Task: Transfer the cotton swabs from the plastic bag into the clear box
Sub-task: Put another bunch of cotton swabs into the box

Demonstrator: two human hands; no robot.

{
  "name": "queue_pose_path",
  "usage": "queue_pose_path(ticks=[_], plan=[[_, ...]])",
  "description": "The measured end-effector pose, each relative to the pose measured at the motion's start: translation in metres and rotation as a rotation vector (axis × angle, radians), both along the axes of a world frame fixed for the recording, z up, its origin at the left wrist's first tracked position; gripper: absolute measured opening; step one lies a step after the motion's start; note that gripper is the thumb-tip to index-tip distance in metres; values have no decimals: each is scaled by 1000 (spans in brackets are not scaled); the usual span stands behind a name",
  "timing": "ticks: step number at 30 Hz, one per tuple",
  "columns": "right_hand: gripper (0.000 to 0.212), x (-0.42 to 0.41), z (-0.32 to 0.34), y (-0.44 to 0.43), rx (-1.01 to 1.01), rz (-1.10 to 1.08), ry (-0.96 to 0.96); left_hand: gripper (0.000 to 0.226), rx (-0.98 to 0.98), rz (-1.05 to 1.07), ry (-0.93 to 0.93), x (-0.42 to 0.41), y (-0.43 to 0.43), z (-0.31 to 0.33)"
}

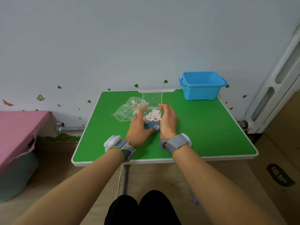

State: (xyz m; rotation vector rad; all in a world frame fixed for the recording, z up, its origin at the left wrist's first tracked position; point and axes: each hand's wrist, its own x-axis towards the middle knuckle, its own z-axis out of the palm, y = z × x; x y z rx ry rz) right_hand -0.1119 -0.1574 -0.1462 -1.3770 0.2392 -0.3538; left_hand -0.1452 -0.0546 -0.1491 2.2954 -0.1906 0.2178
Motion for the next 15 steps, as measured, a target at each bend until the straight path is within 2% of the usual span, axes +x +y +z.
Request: queue_pose_path(ticks=[6,15], plan=[[15,-9,14,-1,-114,-191,-17,87,-22,76,44,-8,5,10],[16,-36,36,20,-163,-146,-145,71,-42,175,39,-24,23,23]])
